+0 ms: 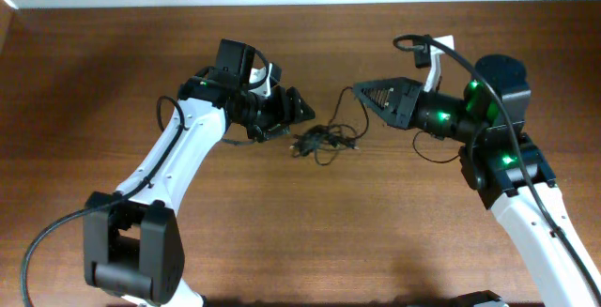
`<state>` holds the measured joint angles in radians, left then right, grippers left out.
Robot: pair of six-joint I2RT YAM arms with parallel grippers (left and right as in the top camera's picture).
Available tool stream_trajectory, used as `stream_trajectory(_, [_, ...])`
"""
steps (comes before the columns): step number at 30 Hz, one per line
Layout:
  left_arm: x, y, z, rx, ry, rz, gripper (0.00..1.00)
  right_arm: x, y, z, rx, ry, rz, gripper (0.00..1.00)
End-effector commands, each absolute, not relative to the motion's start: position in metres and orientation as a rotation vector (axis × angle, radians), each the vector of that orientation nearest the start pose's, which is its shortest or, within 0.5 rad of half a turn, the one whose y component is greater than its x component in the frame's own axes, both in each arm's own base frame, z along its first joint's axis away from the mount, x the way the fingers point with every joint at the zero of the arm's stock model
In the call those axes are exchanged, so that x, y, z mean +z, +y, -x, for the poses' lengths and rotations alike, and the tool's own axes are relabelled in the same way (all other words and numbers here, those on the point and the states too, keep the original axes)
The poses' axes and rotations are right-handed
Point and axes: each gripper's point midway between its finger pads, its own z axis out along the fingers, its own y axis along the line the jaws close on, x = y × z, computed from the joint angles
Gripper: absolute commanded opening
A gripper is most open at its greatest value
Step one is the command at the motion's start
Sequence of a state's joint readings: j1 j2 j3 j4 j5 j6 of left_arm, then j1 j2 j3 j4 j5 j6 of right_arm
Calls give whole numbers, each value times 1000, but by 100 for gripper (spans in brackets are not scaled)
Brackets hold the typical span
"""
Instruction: Untangle cables
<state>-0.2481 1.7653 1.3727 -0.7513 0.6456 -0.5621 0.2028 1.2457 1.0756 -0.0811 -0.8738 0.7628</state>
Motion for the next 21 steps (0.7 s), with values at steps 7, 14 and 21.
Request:
stream_trajectory(7, [144,-214,-358,-1132,2840,220,65,363,207,-333,1466,1885,177,4])
stream_trajectory(14, [141,-227,-350,-1091,2860,159,70,363,207,-333,1475,1890,163,4])
stream_trajectory(21, [139,-226,-345,-1083,2869,92,75,356,204,-342,1451,1902,128,4])
